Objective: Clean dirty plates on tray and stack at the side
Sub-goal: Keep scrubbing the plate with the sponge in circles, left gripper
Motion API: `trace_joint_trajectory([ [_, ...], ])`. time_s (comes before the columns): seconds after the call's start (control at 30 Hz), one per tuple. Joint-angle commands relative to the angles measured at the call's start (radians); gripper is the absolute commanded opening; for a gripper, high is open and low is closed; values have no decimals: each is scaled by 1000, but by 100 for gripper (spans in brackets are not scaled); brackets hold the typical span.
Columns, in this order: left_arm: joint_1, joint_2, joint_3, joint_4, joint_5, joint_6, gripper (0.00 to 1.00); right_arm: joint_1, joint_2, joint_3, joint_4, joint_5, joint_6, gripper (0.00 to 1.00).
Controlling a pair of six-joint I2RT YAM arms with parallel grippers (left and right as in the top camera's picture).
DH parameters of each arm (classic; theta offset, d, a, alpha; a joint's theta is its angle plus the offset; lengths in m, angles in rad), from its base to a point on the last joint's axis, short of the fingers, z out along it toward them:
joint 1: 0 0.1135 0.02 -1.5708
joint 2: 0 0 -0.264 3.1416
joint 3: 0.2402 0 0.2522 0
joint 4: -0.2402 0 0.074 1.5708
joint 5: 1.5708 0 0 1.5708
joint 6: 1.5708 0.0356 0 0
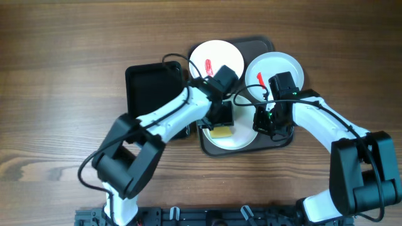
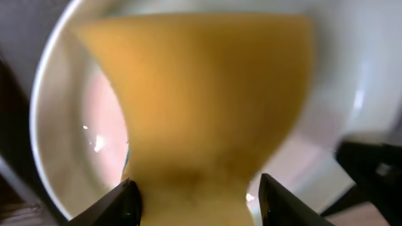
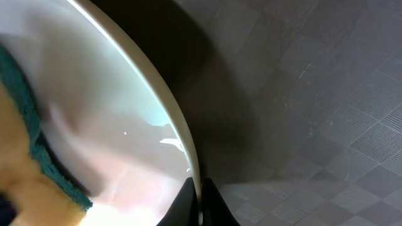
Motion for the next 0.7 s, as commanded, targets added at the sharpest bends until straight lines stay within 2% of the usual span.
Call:
trace_joint_trajectory([
  [0.0,-32,47,-3,-5,-142,-60,53,-3,-8,-6,2,-1,-14,4],
  [0.13,-47,93,-3,-1,-182,-56,39,-3,-8,-6,2,-1,-14,4],
  [0.3,-49,115,-3,3,-190,-47,4,-3,-8,-6,1,-2,-14,4],
  [0.5,-43,103,-3,2,-184,24,4,-3,-8,-6,-2,-2,-14,4],
  [0.67,-19,-1,-3,-13,-144,24,4,-3,-8,-6,-2,-2,-14,4],
])
